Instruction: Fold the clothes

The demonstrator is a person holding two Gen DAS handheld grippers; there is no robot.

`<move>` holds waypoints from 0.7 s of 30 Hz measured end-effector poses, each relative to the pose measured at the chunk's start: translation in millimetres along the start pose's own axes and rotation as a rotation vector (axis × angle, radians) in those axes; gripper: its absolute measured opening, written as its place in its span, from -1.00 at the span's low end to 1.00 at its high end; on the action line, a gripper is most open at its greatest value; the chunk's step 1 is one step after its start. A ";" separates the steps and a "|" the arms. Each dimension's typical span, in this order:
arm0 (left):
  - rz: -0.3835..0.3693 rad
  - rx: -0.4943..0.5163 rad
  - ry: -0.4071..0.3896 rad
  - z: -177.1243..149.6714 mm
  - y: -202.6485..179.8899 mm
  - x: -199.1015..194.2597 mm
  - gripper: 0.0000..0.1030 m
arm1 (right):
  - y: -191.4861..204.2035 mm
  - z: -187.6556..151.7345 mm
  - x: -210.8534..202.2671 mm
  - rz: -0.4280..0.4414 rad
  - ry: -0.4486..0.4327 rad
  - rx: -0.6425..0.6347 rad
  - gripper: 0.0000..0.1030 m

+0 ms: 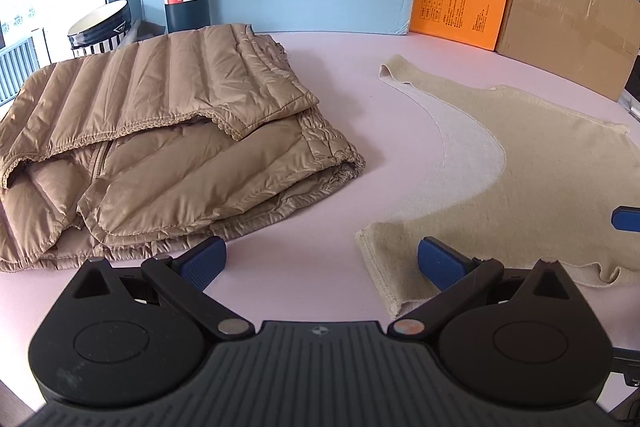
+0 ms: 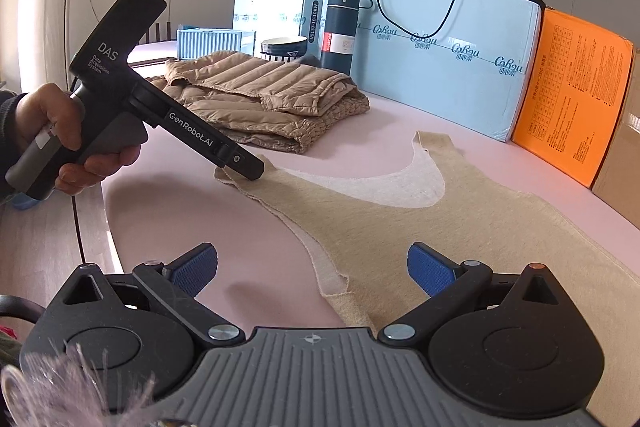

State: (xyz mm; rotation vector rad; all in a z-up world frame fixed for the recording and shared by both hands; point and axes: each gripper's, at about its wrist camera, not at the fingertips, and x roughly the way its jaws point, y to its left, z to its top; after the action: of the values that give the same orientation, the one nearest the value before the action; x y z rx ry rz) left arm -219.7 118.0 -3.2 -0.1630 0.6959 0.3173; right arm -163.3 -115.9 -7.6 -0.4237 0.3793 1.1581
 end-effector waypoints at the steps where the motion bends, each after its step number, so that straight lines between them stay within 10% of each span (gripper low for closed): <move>1: 0.008 0.005 -0.001 -0.2 -1.9 0.6 1.00 | 0.2 -0.6 0.5 -0.002 0.001 0.002 0.99; 21: 0.034 -0.049 -0.073 1.4 29.5 -4.9 1.00 | 62.6 34.7 61.6 -0.013 -0.009 -0.195 0.87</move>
State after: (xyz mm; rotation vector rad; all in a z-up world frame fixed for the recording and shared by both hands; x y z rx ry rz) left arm -232.4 144.9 -0.1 -0.1850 0.6196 0.3711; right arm -197.4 -28.2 -16.1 -0.5900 0.2559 1.1882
